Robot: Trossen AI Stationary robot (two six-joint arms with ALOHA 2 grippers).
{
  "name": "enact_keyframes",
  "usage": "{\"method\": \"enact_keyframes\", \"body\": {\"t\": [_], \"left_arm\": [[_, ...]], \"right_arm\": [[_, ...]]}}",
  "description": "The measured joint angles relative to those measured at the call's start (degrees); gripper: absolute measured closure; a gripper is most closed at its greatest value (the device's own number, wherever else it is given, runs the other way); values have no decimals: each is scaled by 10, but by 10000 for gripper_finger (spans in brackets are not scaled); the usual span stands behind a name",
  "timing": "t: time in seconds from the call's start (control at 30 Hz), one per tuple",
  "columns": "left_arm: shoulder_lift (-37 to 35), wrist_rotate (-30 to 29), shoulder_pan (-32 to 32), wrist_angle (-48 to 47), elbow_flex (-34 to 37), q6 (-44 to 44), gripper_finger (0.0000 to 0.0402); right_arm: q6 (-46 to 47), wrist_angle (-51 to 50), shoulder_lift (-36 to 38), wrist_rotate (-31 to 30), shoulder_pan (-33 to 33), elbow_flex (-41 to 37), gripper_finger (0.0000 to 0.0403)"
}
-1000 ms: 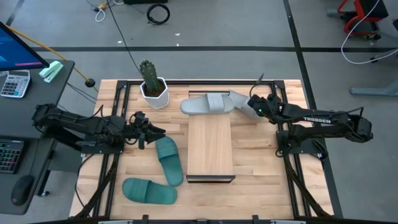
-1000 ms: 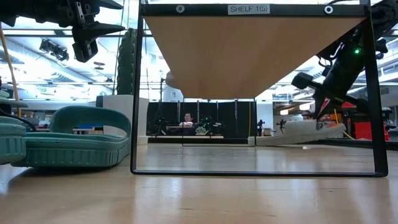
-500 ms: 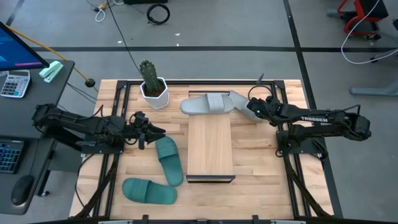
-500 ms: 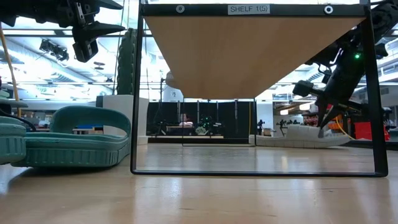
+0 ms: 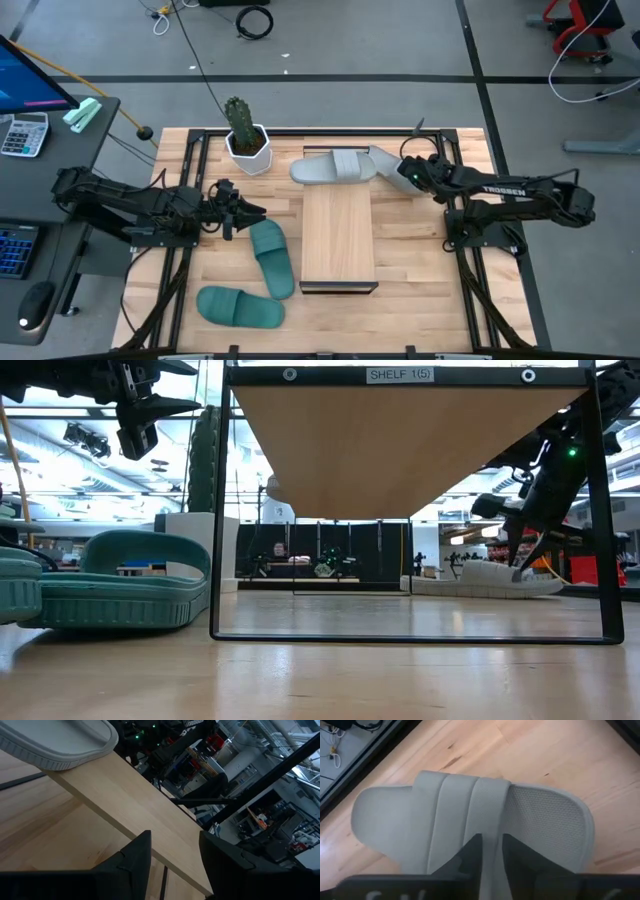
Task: Pick and place slides into the shelf
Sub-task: Put the gray slide on the shelf
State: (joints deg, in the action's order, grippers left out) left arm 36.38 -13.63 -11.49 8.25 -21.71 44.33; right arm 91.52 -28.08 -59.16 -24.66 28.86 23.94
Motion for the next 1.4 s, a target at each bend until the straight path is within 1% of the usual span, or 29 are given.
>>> {"method": "enact_keyframes", "body": {"t": [0.13,0.27,0.43,0.57,0.7,1.03,1.2,1.27,1.4], "left_arm": [[0,0,0,0,0,0,230],[0,0,0,0,0,0,230],[0,0,0,0,0,2,230],[0,0,0,0,0,15,230],[0,0,0,0,0,24,230],[0,0,0,-1,0,15,230],[0,0,1,-1,0,15,230],[0,0,1,-1,0,15,230],[0,0,1,-1,0,15,230]], "right_arm": [[0,11,-16,8,4,0,292],[27,23,-44,10,4,0,275],[28,118,-81,7,6,0,265],[28,155,-105,16,11,0,264],[39,164,-100,10,-1,0,264],[41,146,-44,-1,-29,0,264],[49,124,-52,-4,-25,-1,264],[58,160,-57,-4,-23,-11,264],[89,269,-62,-9,-23,-55,264]]}}
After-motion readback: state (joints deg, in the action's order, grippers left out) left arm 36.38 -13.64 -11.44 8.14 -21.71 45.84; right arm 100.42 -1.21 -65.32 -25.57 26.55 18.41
